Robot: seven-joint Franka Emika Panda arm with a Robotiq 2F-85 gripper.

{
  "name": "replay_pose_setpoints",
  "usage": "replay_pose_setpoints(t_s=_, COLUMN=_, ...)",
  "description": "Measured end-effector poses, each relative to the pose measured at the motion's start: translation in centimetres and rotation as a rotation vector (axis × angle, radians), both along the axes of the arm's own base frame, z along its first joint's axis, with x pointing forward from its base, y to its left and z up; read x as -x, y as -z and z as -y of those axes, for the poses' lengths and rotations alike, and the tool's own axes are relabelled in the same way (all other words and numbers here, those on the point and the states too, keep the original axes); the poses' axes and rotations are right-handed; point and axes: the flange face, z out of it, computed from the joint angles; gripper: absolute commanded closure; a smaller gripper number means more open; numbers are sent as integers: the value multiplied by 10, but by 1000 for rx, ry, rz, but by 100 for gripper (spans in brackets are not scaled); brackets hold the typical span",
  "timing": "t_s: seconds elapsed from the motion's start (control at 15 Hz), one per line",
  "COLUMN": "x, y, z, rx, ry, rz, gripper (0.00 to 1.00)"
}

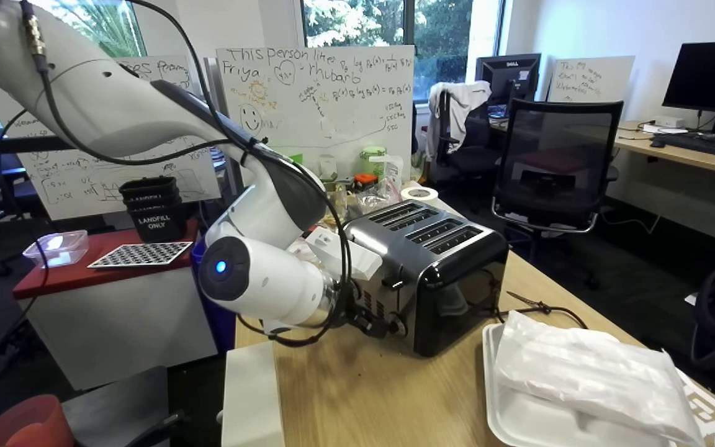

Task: Turn the toaster knob

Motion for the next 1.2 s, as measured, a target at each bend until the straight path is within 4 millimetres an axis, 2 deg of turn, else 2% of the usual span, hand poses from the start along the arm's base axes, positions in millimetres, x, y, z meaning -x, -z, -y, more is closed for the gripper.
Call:
replay_pose_setpoints(t_s=0.6, x=0, y=0, z=0, rx=0, ry=0, rz=0, gripper=12)
replay_pose_setpoints(t_s=0.67, x=0, y=0, z=0, rx=0, ry=0, rz=0, gripper=3)
replay_pose_setpoints(t_s=0.8, x=0, y=0, z=0, rx=0, ry=-1, rz=0, gripper=0)
replay_pose_setpoints(t_s=1.2, x=3, y=-3, z=10, rx=45, ry=40, rz=-9, gripper=0)
